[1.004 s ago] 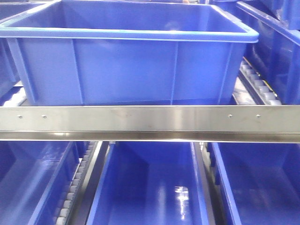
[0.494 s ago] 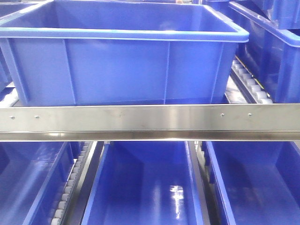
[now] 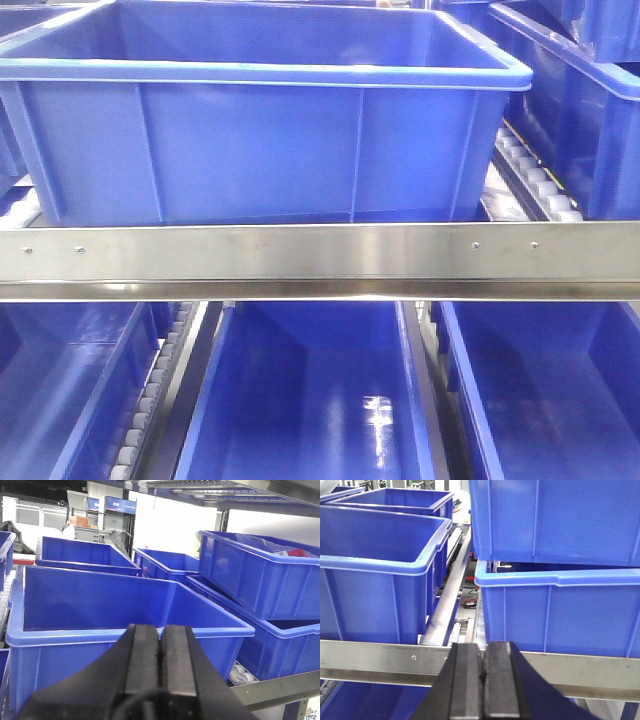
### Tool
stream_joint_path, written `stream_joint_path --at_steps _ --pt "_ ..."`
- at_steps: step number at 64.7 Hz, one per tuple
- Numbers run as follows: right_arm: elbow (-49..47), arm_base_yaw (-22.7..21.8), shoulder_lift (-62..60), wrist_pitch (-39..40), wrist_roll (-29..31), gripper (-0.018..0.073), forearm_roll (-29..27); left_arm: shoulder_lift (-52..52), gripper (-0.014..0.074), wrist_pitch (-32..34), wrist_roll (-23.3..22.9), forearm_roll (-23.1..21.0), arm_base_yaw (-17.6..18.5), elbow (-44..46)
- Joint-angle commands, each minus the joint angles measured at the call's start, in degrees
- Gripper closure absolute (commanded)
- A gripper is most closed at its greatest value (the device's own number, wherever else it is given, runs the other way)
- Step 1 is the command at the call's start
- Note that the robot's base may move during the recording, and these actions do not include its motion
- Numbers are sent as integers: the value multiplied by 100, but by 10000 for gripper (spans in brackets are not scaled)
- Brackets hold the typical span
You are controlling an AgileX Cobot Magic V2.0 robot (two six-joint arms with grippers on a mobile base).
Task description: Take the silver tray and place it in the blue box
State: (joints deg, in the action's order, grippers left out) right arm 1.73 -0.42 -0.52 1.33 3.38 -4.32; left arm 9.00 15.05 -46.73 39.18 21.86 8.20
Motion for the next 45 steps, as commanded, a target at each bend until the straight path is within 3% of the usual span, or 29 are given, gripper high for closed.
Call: stream_joint_path --at_steps 1,38,41,43,45 --pt "16 -34 -91 458 8 503 27 57 700 370 -34 -58 36 164" --pt "16 -34 -91 458 8 503 27 57 700 370 26 -214 12 164" --pt "16 -34 -91 458 8 503 27 30 700 245 528 -629 -1 164" --pt "16 -34 -91 458 8 503 27 0 700 158 1356 -1265 -22 164" --pt "16 -34 -91 458 8 503 27 -35 700 131 2452 -2225 -48 164"
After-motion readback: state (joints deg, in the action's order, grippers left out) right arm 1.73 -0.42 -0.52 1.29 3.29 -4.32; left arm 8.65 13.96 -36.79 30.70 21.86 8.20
